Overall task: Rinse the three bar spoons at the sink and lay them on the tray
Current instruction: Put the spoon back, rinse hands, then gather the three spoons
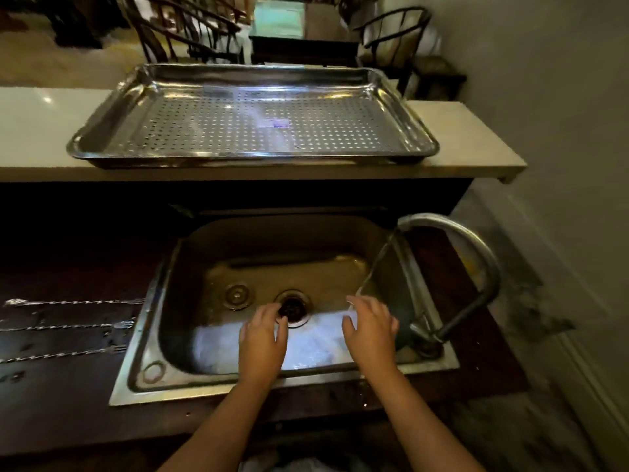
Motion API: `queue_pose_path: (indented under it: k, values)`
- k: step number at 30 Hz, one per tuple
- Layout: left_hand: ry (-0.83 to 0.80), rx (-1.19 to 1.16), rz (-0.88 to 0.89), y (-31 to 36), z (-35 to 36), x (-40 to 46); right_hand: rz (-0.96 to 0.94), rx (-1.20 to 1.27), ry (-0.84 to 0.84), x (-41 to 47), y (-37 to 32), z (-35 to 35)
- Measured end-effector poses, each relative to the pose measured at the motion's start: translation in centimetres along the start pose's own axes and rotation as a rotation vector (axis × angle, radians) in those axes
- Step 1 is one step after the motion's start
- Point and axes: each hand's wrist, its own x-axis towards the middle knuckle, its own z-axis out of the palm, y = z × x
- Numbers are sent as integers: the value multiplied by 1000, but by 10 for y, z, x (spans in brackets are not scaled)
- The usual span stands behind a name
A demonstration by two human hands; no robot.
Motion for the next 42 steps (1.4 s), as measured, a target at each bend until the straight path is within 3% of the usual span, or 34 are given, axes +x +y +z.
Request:
queue_pose_path:
  k: [7,10,17,25,30,42]
  values:
    - [-127,392,-41,-6,25,-14,14,-140,51,-4,34,-26]
    - [-181,480,-42,-14,30,-20,52,-202,0,-1,45,-34]
    - [-216,506,-37,-17,32,-18,181,-315,-201,17,54,-40]
    - [-251,499,-67,-12,27,-19,-7,-205,-161,10,61,-34]
    - [-255,493,-61,-12,28,-19,24,-17,-153,-3,60,-34]
    - [-247,435,-122,-13,30,-18,-38,-135,-111,-23,64,-26]
